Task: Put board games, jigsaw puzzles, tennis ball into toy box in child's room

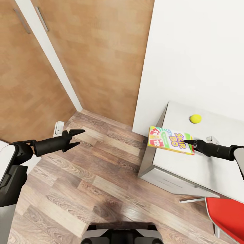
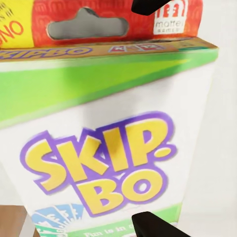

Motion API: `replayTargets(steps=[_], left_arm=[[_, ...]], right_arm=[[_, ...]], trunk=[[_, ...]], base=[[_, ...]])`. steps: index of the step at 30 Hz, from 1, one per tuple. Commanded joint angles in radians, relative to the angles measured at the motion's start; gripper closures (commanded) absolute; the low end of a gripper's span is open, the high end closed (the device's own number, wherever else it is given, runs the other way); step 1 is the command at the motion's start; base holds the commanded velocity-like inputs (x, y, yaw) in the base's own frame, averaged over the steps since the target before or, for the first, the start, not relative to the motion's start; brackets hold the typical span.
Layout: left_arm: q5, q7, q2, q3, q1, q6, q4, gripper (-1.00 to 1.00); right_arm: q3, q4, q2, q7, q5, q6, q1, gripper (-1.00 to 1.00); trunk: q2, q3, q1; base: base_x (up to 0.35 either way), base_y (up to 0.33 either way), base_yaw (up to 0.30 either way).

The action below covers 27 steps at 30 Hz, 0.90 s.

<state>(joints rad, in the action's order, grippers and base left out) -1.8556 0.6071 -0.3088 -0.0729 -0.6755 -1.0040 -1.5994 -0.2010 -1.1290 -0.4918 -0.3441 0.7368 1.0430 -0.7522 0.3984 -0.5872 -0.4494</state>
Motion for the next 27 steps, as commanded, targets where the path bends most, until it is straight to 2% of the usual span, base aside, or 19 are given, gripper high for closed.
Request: replayTargets(steps=[1,21,25,27], left_arm=[[-0.010,0.010,0.000,-0.001,-0.001,-0.002,-0.001,-1.00],[-0.009,0.011,0.003,0.000,0.002,-0.002,0.000,-1.00],[-0.008,0.011,0.011,0.009,0.003,-0.002,0.003,-1.00],[-0.003,0.011,0.025,0.026,0.003,-0.001,0.007,-1.00]], right_arm=[[-0.002,0.000,0.000,-0.010,-0.010,0.004,-0.001,-1.00],[-0.006,-0.002,-0.002,-0.007,-0.011,0.004,0.001,-1.00],[-0.021,-0.040,-0.016,-0.006,-0.011,0.004,0.009,-1.00],[-0.056,-0.092,-0.041,-0.005,-0.013,0.004,0.027,-1.00]], trunk=[[0.002,-0.001,-0.001],[0.002,-0.001,-0.001],[0.002,-0.001,-0.001],[0.002,-0.001,-0.001]], base=[[0.000,0.023,0.000],[0.000,0.006,0.000],[0.000,0.000,0.000],[0.000,0.000,0.000]])
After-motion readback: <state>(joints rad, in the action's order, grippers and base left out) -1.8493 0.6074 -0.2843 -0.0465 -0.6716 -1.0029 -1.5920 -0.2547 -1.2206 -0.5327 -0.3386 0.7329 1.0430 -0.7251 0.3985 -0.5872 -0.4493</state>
